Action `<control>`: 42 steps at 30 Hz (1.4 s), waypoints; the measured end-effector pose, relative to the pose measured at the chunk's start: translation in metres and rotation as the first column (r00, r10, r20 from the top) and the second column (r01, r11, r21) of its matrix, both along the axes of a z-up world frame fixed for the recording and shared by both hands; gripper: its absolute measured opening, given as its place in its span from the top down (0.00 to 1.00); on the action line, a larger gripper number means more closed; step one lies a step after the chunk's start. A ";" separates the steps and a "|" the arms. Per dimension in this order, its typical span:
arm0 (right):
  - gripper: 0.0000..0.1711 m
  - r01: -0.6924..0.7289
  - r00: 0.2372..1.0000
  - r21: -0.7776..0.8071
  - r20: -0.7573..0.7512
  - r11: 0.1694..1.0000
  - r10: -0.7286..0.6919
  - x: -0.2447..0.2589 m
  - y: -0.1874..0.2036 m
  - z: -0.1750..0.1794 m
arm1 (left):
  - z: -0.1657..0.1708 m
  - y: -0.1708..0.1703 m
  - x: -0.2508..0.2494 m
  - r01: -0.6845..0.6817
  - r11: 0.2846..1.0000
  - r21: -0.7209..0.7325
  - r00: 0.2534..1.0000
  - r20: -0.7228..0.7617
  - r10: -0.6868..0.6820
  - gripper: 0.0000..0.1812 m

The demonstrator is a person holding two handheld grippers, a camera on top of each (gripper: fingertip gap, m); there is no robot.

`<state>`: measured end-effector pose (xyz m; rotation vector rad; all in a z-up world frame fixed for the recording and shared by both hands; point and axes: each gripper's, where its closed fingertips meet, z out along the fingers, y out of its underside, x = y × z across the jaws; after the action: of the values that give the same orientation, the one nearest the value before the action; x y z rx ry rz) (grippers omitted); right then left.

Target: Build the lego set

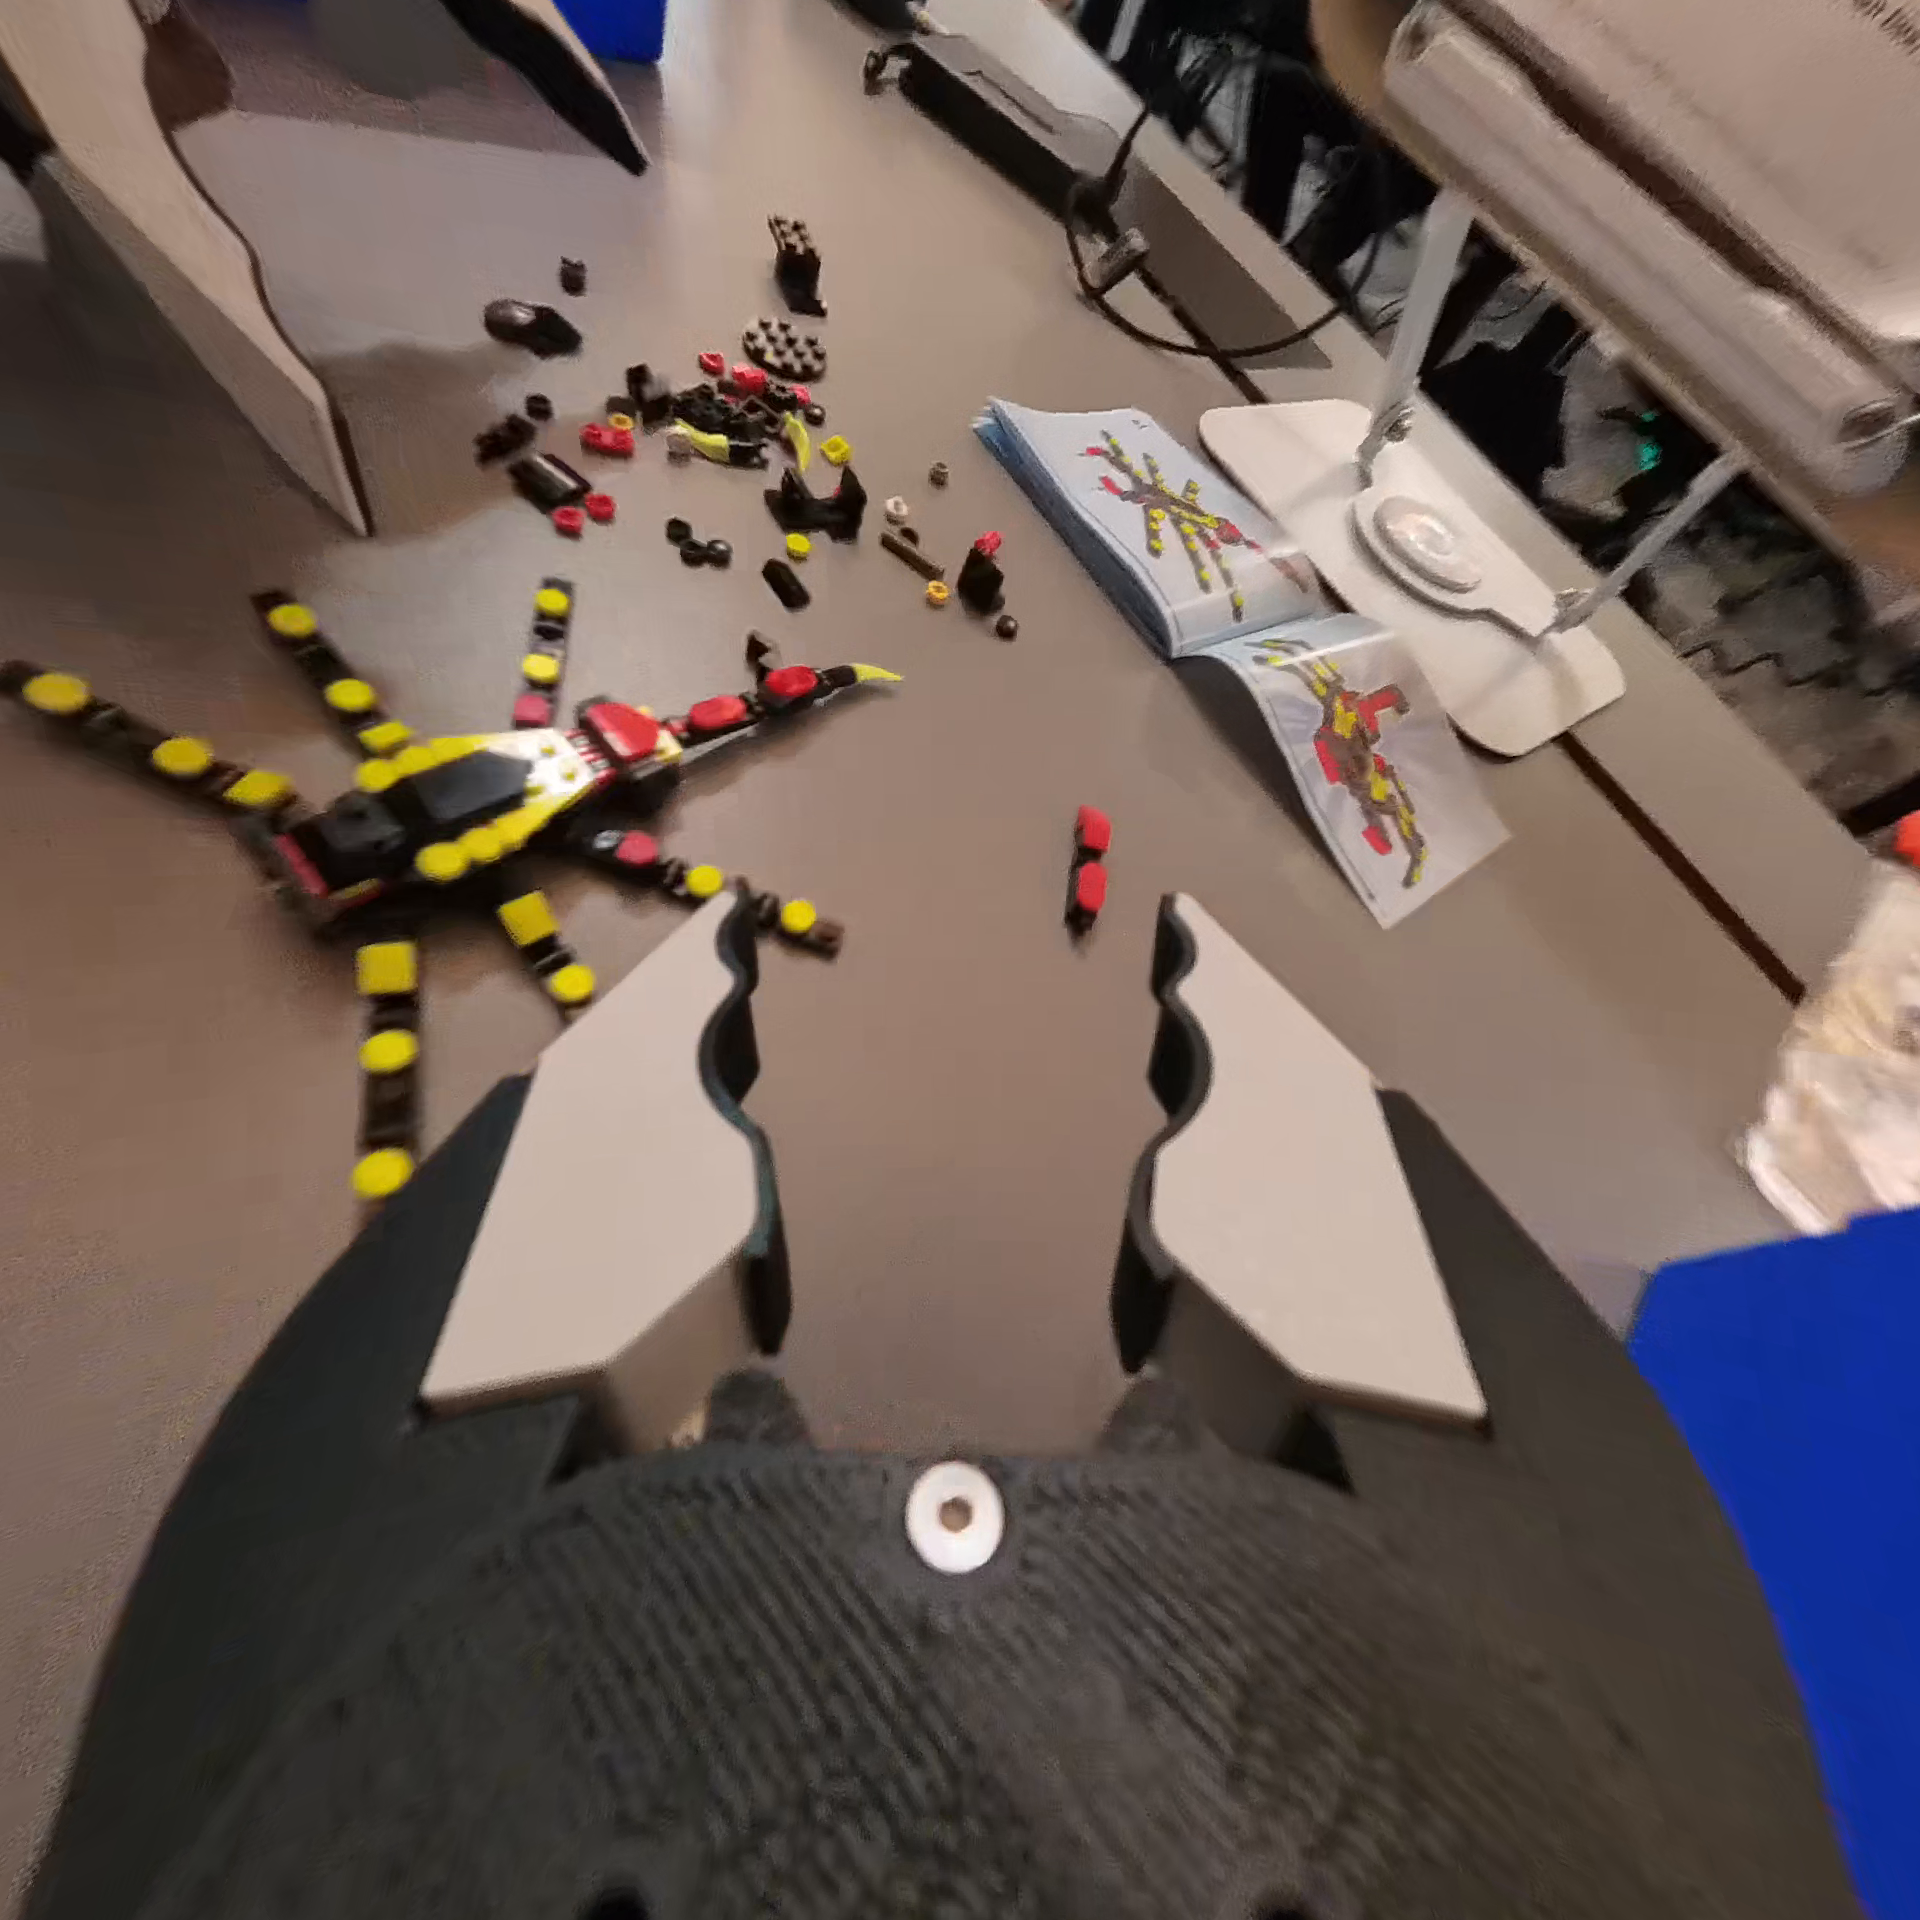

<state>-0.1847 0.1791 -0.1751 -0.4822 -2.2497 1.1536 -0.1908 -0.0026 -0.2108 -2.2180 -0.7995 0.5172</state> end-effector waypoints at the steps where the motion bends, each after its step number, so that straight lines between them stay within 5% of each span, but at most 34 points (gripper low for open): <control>1: 0.52 0.004 0.999 -0.001 0.036 1.000 -0.004 -0.013 -0.001 -0.005 | -0.007 -0.014 -0.009 -0.021 1.000 -0.018 1.000 0.018 0.022 0.13; 7: 0.38 0.217 0.941 0.076 0.248 0.973 -0.229 -0.087 0.043 -0.048 | -0.024 -0.076 -0.046 -0.156 0.988 -0.005 0.980 0.126 0.155 0.13; 12: 0.36 0.204 0.941 0.024 0.271 0.979 -0.203 -0.092 0.032 -0.041 | -0.030 -0.091 -0.045 -0.128 0.991 -0.048 0.978 0.158 0.134 0.14; 15: 0.37 0.158 0.956 0.009 0.248 0.987 -0.155 -0.104 0.011 -0.027 | -0.018 -0.080 -0.053 -0.098 0.995 -0.018 0.984 0.151 0.099 0.16; 18: 0.48 0.133 0.968 0.012 0.213 0.991 -0.132 -0.133 -0.006 -0.012 | 0.003 -0.063 -0.071 -0.057 0.998 0.020 0.993 0.104 0.054 0.19; 22: 0.58 0.045 0.972 -0.050 0.234 0.998 -0.032 -0.169 -0.030 -0.004 | 0.020 -0.024 -0.105 0.050 0.996 0.071 0.996 0.076 -0.056 0.43; 24: 0.63 0.046 0.969 -0.039 0.245 0.998 -0.035 -0.185 -0.032 -0.011 | 0.022 -0.001 -0.124 0.084 0.991 0.103 0.992 0.088 -0.093 0.47; 32: 0.63 0.083 0.948 0.019 0.306 0.996 -0.085 -0.200 -0.021 -0.043 | -0.005 0.034 -0.159 0.142 0.989 -0.028 0.975 0.174 -0.135 0.45; 37: 0.58 0.034 0.984 -0.167 0.180 0.985 -0.003 -0.169 -0.049 0.020 | 0.005 0.020 -0.160 0.056 0.996 -0.065 0.992 0.121 -0.048 0.43; 40: 0.36 -0.156 0.987 -0.388 -0.101 0.908 0.126 -0.099 -0.097 0.102 | 0.012 0.000 -0.169 -0.092 0.980 -0.177 0.995 0.013 0.095 0.40; 42: 0.38 -0.305 0.941 -0.436 -0.275 0.847 0.197 -0.043 -0.127 0.141 | 0.021 -0.022 -0.186 -0.262 0.926 -0.273 0.964 -0.116 0.239 0.40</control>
<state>-0.2282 0.0519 -0.0344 -0.2221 -1.8662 1.8198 -0.3764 -0.0242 -0.1900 -2.3492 -1.0281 0.8915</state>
